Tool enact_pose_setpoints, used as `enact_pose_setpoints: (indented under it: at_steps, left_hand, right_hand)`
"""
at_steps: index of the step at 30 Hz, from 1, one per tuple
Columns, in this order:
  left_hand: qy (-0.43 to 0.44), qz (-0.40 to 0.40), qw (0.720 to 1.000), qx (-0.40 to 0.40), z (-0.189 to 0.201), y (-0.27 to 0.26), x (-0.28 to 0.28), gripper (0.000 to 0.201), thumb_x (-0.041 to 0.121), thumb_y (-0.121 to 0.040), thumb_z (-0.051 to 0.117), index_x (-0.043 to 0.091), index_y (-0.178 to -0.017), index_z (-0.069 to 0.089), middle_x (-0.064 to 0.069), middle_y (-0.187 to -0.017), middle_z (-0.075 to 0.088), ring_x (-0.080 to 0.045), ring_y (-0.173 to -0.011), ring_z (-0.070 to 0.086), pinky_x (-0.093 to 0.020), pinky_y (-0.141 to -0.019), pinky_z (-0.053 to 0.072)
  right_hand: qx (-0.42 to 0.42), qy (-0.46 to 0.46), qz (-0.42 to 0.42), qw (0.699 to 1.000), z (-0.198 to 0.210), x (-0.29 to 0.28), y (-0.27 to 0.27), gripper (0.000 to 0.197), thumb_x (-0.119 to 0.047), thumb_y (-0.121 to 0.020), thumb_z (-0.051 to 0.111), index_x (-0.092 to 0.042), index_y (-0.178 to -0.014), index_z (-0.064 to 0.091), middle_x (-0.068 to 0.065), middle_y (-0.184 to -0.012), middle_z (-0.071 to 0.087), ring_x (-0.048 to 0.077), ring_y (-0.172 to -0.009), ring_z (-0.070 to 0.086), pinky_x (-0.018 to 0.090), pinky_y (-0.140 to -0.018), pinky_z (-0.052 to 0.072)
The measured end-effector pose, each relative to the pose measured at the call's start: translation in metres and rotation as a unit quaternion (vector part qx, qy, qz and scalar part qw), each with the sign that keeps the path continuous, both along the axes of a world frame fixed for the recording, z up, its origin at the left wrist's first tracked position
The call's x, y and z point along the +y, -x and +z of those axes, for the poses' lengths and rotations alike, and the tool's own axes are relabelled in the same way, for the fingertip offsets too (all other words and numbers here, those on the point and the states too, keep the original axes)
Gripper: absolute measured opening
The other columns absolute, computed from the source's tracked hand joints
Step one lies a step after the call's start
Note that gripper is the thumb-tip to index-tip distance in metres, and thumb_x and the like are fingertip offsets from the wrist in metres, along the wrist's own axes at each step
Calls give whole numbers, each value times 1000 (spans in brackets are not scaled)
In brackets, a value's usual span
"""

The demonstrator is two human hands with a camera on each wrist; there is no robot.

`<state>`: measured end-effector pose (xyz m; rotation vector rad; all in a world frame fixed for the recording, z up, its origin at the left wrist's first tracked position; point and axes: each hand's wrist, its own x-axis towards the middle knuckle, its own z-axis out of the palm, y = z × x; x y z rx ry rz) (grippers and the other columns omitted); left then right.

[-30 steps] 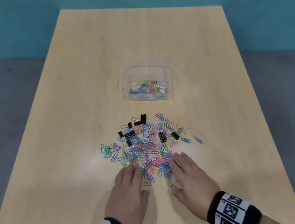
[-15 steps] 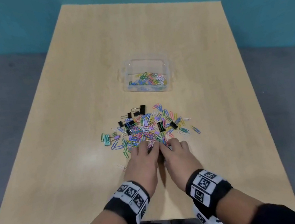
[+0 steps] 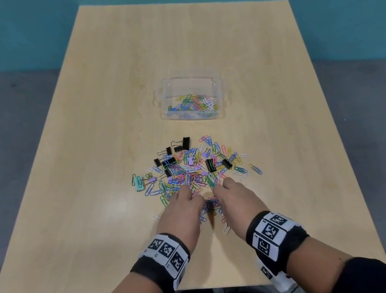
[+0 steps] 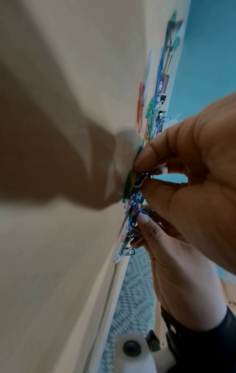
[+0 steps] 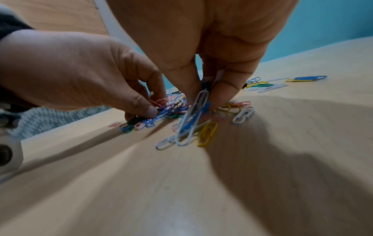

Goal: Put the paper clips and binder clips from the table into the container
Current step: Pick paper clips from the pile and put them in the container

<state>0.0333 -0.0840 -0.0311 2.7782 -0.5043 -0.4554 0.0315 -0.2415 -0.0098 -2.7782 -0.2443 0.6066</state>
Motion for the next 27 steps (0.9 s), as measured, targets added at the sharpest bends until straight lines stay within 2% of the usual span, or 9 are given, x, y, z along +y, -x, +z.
enact_pose_setpoints:
  at_steps: [4, 6, 9, 12, 15, 17, 22, 24, 27]
  left_hand:
    - [6, 10, 1000, 15, 2, 0, 6, 28, -6, -59, 67, 14, -73, 54, -3, -83, 47, -17, -60, 32, -31, -48, 26]
    - [32, 41, 998, 30, 2, 0, 10, 20, -2, -66, 68, 13, -74, 59, -2, -83, 49, -22, -57, 45, -33, -46, 37]
    - [87, 114, 988, 55, 6, -4, 14, 9, 12, -85, 59, 17, -87, 66, 2, -89, 50, -23, -76, 58, -31, -65, 46]
    - [151, 178, 968, 91, 13, -10, 21, 9, 16, -83, 63, 22, -84, 69, 6, -83, 54, -15, -76, 58, -27, -69, 44]
    - [229, 259, 922, 173, 21, -18, 28, 16, 11, -79, 69, 25, -72, 65, 6, -67, 61, -10, -57, 59, -26, -61, 49]
    - [294, 305, 878, 224, 27, -26, 31, 16, 4, -77, 70, 18, -70, 67, 4, -54, 59, -14, -46, 55, -28, -53, 49]
    - [424, 341, 794, 270, 59, -67, 30, 9, -3, -72, 73, 5, -75, 69, -8, -53, 58, -17, -43, 50, -26, -48, 42]
    - [437, 339, 794, 251, 70, -97, 26, 8, -9, -76, 68, -1, -78, 68, -9, -55, 58, -17, -44, 50, -22, -43, 44]
    - [421, 315, 831, 183, 81, -154, 15, 8, -6, -78, 68, 1, -77, 68, -10, -63, 62, -17, -48, 55, -27, -51, 52]
  right_hand:
    - [32, -41, -58, 997, 0, -2, 0, 9, -7, -89, 52, -14, -96, 50, 2, -92, 42, 29, -75, 47, 33, -60, 34]
    - [44, -65, -81, 994, 2, -5, -2, 5, -11, -91, 51, -14, -95, 53, 3, -94, 48, 29, -79, 52, 36, -65, 42]
    - [64, -108, -120, 985, 5, -11, -6, 4, -14, -90, 55, -17, -92, 56, 1, -93, 54, 24, -82, 54, 36, -72, 45]
    - [108, -164, -186, 963, 9, -18, -8, 8, -12, -86, 59, -20, -84, 57, -2, -81, 58, 23, -71, 60, 34, -66, 50]
    - [162, -245, -260, 920, 16, -25, -13, 12, -7, -83, 60, -18, -78, 59, 0, -71, 56, 19, -51, 58, 33, -50, 52]
    - [188, -292, -274, 897, 24, -30, -20, 10, -4, -84, 61, -12, -79, 60, 5, -68, 56, 16, -46, 56, 23, -41, 44]
    - [219, -434, -309, 817, 45, -41, -60, 12, 7, -83, 63, -4, -79, 59, 13, -56, 57, 21, -43, 53, 24, -41, 42]
    - [198, -476, -325, 793, 56, -43, -89, 13, 10, -83, 62, -2, -80, 58, 14, -56, 56, 19, -43, 51, 25, -40, 46]
    - [147, -472, -323, 807, 66, -45, -144, 13, 10, -83, 62, -2, -81, 57, 9, -54, 56, 18, -45, 52, 25, -41, 49]
